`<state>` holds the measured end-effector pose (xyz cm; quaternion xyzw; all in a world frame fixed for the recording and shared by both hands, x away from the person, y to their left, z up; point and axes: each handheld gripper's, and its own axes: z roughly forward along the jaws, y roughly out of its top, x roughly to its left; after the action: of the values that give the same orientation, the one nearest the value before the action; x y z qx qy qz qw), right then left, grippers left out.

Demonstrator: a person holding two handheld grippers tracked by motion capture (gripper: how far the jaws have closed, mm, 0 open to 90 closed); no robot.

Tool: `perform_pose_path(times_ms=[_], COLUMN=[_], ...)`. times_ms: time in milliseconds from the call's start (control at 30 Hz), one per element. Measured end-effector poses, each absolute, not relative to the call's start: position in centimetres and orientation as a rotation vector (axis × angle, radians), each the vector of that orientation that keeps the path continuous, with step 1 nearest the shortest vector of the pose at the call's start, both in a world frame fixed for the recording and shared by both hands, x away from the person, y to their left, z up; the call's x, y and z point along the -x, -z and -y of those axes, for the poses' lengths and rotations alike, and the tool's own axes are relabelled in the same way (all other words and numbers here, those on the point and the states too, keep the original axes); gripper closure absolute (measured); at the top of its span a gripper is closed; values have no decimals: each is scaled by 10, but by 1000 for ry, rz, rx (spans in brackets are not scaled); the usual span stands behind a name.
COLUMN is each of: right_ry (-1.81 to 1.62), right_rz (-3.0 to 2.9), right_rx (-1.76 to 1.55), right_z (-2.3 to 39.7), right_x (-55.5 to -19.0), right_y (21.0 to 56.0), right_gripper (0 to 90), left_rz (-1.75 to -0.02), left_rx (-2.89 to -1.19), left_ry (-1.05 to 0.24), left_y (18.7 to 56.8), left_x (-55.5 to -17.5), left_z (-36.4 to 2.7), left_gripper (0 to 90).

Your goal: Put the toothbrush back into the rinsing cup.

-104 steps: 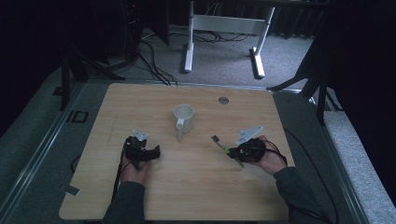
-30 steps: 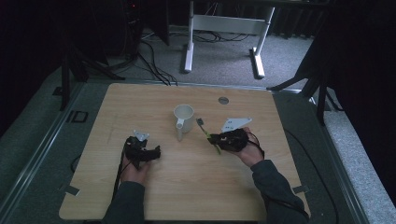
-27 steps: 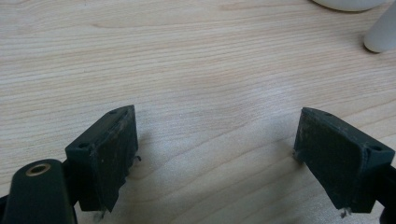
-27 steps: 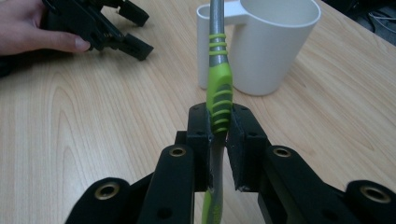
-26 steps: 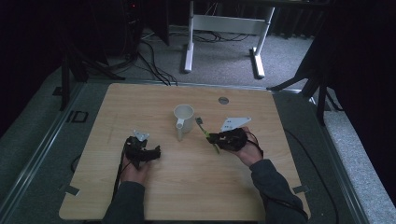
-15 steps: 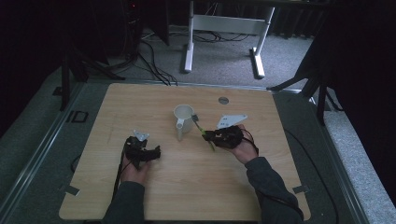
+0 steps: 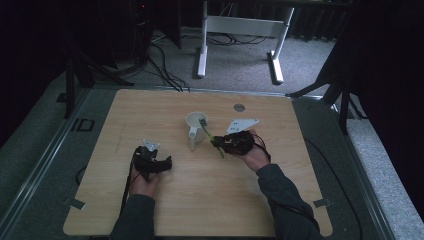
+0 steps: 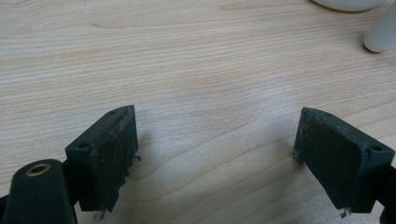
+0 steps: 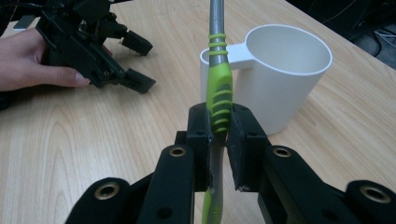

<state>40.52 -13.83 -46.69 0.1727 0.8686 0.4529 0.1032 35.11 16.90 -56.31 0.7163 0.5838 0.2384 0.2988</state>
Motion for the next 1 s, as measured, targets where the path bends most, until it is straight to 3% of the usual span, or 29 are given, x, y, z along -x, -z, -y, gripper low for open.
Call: perform_pose_path(times_ms=[1000], right_ry=[-1395], right_rz=[-2516], right_rx=[-511], right_z=[115], right_x=[-431], right_y=[453], right_gripper=[796], left_rz=[-1551], left_rx=[-1902], left_ry=[-633], left_y=[563], left_x=[-351], left_z=[-169], left_gripper=[141])
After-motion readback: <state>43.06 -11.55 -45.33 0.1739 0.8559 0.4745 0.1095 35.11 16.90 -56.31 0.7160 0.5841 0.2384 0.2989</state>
